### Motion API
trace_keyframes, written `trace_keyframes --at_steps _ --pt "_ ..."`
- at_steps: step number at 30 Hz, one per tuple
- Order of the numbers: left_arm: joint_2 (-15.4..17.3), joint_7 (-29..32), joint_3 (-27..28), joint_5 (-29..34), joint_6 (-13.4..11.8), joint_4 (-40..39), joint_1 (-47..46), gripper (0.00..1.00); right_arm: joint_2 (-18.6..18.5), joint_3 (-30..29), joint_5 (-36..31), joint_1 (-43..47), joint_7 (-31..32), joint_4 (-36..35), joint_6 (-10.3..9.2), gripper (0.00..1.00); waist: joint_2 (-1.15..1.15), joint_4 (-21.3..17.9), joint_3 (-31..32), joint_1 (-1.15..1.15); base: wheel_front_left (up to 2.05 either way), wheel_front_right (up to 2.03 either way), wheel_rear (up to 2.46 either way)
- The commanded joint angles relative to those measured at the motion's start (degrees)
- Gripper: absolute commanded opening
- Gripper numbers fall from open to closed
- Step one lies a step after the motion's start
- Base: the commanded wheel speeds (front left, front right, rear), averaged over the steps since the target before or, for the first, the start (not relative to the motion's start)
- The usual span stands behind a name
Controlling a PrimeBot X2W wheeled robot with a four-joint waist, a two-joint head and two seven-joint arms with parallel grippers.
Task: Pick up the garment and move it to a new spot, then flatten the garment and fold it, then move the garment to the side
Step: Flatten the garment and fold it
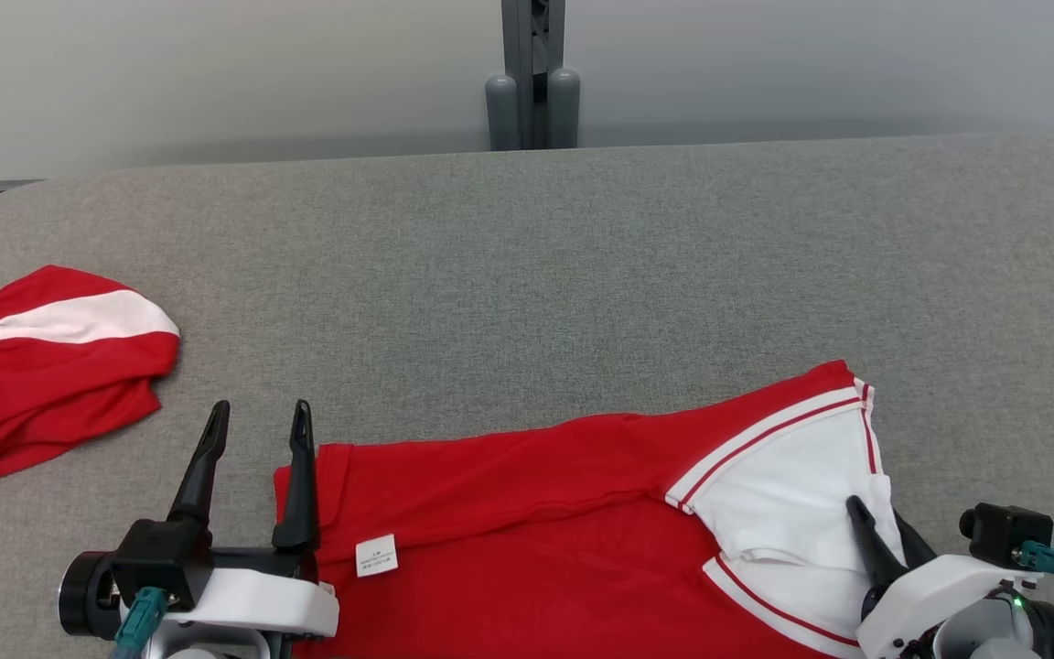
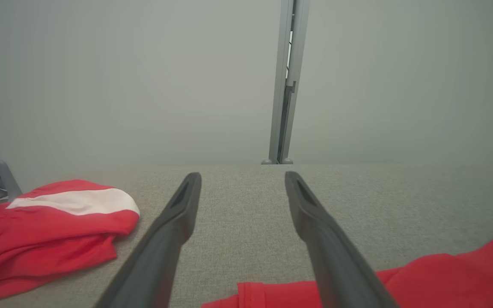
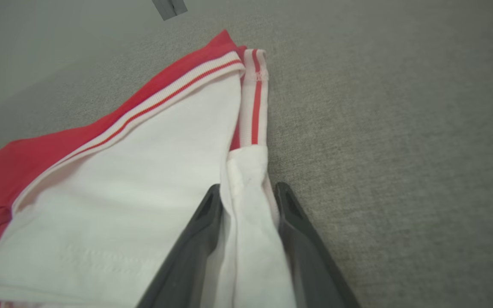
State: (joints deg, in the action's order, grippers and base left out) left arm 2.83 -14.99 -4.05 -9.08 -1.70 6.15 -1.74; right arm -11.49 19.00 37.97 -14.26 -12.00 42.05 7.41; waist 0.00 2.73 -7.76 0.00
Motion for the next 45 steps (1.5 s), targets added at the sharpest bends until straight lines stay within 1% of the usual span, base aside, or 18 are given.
trace_keyframes --at_steps 1,2,11,14,21,25,31,33,36,40,42,45 --pt "0.16 -0.15 0.13 0.32 0.07 0.01 -0.78 1.0 -0.19 1.32 0.52 -0.13 -0.13 1.5 0.14 0.0 0.0 -0.01 -0.01 0.0 0.0 0.0 0.0" --pt "0.16 -0.15 0.13 0.32 0.07 0.01 -0.78 1.0 -0.19 1.32 0.52 -0.13 -0.13 1.5 0.14 0.0 0.0 -0.01 -0.01 0.0 0.0 0.0 0.0" --pt "0.15 -0.15 -0.46 -0.38 -0.09 0.59 -0.68 1.0 -3.94 0.65 1.88 -3.7 -2.41 3.94 0.01 0.0 0.0 -0.4 0.0 0.0 0.0 0.0 0.0" --pt "0.16 -0.15 -0.71 -0.48 -0.13 0.77 -0.95 1.0 -5.72 0.48 2.82 -4.94 -2.63 4.87 0.02 0.0 0.0 -0.51 -0.04 0.0 0.0 0.0 0.0" --pt "0.15 -0.15 -0.97 -0.59 -0.05 0.94 -1.28 1.0 -11.7 -0.19 4.55 -7.86 -2.36 8.99 0.04 0.0 0.0 -0.57 -0.18 0.0 0.0 0.0 0.0" --pt "0.16 -0.15 -1.01 -0.57 -0.14 0.99 -1.14 1.0 -12.99 0.85 4.96 -9.09 -2.19 10.03 0.07 0.0 0.0 -0.85 -0.31 0.0 0.0 0.0 0.0" --pt "0.15 -0.15 -1.16 -0.93 -0.29 1.54 -0.59 1.0 -12.73 4.6 5.61 -9.68 -0.58 7.94 0.08 0.0 0.0 -2.33 0.43 0.0 0.0 0.0 0.0" --pt "0.16 -0.15 -1.23 -1.11 -0.36 1.77 -0.21 1.0 -11.91 5.28 7.18 -9.33 0.49 6.11 0.08 0.0 0.0 -3.06 1.15 0.0 0.0 0.0 0.0" --pt "0.15 -0.15 -1.35 -1.65 -0.69 1.99 -0.07 1.0 -11.7 6.65 9.22 -8.2 2.95 2.42 0.08 0.0 0.0 -4.13 2.19 0.0 0.0 0.0 0.0" --pt "0.16 -0.15 -1.73 -2.97 -1.16 2.12 0.45 1.0 -10.36 7.62 13.28 -6.36 8.45 -4.14 0.09 0.0 0.0 -5.35 3.36 0.0 0.0 0.0 0.0" --pt "0.15 -0.15 -2.2 -3.55 -1.51 2.19 0.7 1.0 -9.57 6.94 15.57 -5.4 11.14 -7.65 0.09 0.0 0.0 -5.78 3.74 0.0 0.0 0.0 0.0" --pt "0.17 -0.15 -2.89 -4.23 -2.06 2.19 1.19 1.0 -7.13 5.28 18.95 -3.78 15.16 -12.74 0.1 0.0 0.0 -6.27 3.98 0.0 0.0 0.0 0.0"
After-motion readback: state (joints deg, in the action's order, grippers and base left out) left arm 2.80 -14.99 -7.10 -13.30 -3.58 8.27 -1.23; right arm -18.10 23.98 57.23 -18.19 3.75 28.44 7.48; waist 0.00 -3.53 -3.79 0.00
